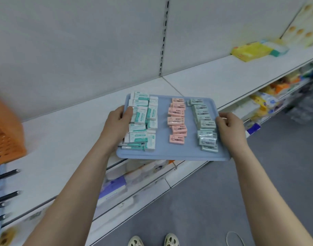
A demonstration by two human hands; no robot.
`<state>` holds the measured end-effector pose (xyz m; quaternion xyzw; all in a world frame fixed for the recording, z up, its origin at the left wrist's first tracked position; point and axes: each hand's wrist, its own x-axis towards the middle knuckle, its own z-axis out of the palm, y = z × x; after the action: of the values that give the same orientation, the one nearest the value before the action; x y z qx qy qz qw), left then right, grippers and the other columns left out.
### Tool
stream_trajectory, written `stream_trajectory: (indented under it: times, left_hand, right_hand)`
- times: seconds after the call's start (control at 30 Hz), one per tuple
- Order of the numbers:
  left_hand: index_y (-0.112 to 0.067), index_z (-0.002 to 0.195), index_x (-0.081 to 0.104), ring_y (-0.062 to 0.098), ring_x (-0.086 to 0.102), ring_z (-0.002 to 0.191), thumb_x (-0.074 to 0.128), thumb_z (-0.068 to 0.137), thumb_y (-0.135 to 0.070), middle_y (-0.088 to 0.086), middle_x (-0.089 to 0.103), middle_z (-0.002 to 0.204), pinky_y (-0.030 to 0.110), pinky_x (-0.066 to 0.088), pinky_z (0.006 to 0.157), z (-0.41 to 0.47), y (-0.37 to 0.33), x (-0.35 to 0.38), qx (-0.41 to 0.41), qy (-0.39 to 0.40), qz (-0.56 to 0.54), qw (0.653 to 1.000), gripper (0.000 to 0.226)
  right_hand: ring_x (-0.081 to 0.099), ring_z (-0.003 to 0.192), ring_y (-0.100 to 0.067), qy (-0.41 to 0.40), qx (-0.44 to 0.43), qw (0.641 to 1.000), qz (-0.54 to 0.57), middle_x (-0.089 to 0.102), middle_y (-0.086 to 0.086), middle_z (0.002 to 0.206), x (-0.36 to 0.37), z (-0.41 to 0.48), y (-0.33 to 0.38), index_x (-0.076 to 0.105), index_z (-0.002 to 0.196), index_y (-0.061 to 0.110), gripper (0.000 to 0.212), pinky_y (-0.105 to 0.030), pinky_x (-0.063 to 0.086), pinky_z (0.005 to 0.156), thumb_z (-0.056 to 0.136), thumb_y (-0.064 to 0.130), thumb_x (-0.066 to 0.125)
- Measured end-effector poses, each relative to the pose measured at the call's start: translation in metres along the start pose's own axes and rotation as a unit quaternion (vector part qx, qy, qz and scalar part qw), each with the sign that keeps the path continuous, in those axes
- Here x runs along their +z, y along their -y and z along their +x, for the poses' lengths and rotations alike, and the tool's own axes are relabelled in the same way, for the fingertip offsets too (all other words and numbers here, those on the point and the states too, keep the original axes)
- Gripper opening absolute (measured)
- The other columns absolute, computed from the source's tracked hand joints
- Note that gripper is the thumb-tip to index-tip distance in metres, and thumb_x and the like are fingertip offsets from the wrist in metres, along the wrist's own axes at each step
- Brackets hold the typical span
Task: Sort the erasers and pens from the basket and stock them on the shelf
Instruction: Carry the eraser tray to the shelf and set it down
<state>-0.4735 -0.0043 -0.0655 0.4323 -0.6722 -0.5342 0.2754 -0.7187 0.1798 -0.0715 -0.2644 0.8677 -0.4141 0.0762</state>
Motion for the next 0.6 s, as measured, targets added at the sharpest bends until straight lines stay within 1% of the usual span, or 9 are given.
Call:
stream_trajectory:
  times: [0.07,0.2,0.27,0.3,0.37,0.43,0.47,0.53,0.6]
  left_hand:
    - [-0.020,0.101,0.067,0.017,0.071,0.082,0.043,0.101,-0.038,-0.003,0.074,0.092,0.045,0.057,0.080,-0.001,-0.008,0.022,0.009,0.019,0.000,1.000,0.030]
    - [-0.014,0.102,0.068,0.014,0.070,0.079,0.043,0.101,-0.038,-0.002,0.073,0.091,0.041,0.056,0.078,-0.003,-0.029,0.069,0.021,0.039,0.000,0.999,0.034]
    - [-0.011,0.104,0.068,0.018,0.071,0.082,0.043,0.101,-0.038,0.001,0.073,0.093,0.041,0.056,0.078,-0.004,-0.038,0.092,0.020,0.053,-0.005,0.998,0.036]
    - [-0.011,0.104,0.068,0.019,0.071,0.084,0.044,0.101,-0.038,0.002,0.073,0.094,0.040,0.056,0.077,-0.003,-0.041,0.104,0.020,0.061,-0.009,0.998,0.036]
    - [-0.013,0.104,0.068,0.014,0.071,0.080,0.044,0.101,-0.037,-0.001,0.073,0.092,0.029,0.058,0.069,-0.001,-0.048,0.125,0.019,0.074,-0.018,0.997,0.034]
    - [-0.014,0.104,0.068,0.006,0.070,0.072,0.044,0.102,-0.036,-0.003,0.073,0.090,0.021,0.056,0.060,0.002,-0.054,0.145,0.012,0.086,-0.024,0.996,0.033]
    - [-0.013,0.104,0.068,0.006,0.070,0.070,0.044,0.102,-0.036,-0.002,0.074,0.090,0.021,0.056,0.059,0.005,-0.057,0.154,0.010,0.092,-0.027,0.995,0.033]
    - [-0.011,0.104,0.068,0.010,0.071,0.073,0.045,0.101,-0.038,0.001,0.074,0.091,0.028,0.057,0.065,0.013,-0.062,0.169,0.009,0.105,-0.026,0.994,0.035]
    - [-0.010,0.104,0.068,0.014,0.070,0.075,0.045,0.101,-0.039,0.003,0.074,0.092,0.033,0.056,0.070,0.026,-0.068,0.183,0.014,0.117,-0.019,0.993,0.036]
  right_hand:
    - [0.059,0.090,-0.021,-0.014,0.011,1.000,0.004,0.064,0.000,0.093,-0.019,-0.001,-0.014,0.061,0.118,0.011,0.026,-0.031,0.043,0.073,0.097,0.020,0.048]
    - [0.058,0.081,-0.012,-0.032,0.028,0.999,0.008,0.063,0.006,0.087,-0.060,0.006,-0.042,0.060,0.119,0.012,0.027,-0.019,0.037,0.059,0.098,0.020,0.047]
    - [0.057,0.078,-0.008,-0.042,0.031,0.999,0.007,0.060,0.009,0.084,-0.080,0.010,-0.055,0.060,0.119,0.012,0.027,-0.019,0.036,0.058,0.098,0.020,0.047]
    - [0.058,0.079,-0.011,-0.048,0.033,0.998,0.009,0.061,0.008,0.085,-0.089,0.013,-0.061,0.060,0.120,0.012,0.027,-0.021,0.037,0.060,0.098,0.020,0.047]
    - [0.058,0.080,-0.012,-0.058,0.040,0.997,0.011,0.061,0.007,0.086,-0.106,0.020,-0.073,0.061,0.119,0.011,0.027,-0.024,0.038,0.062,0.097,0.020,0.048]
    - [0.058,0.079,-0.011,-0.070,0.050,0.996,0.011,0.062,0.008,0.085,-0.120,0.027,-0.083,0.062,0.116,0.011,0.026,-0.026,0.041,0.064,0.096,0.020,0.048]
    - [0.060,0.083,-0.014,-0.076,0.055,0.996,0.010,0.063,0.007,0.086,-0.125,0.030,-0.088,0.063,0.116,0.012,0.026,-0.028,0.043,0.067,0.096,0.021,0.048]
    - [0.061,0.086,-0.018,-0.086,0.067,0.994,0.009,0.064,0.005,0.087,-0.134,0.039,-0.098,0.063,0.115,0.014,0.026,-0.031,0.045,0.072,0.095,0.021,0.048]
    - [0.061,0.084,-0.017,-0.095,0.076,0.993,0.008,0.063,0.008,0.085,-0.140,0.049,-0.106,0.063,0.114,0.014,0.025,-0.030,0.044,0.070,0.095,0.021,0.048]
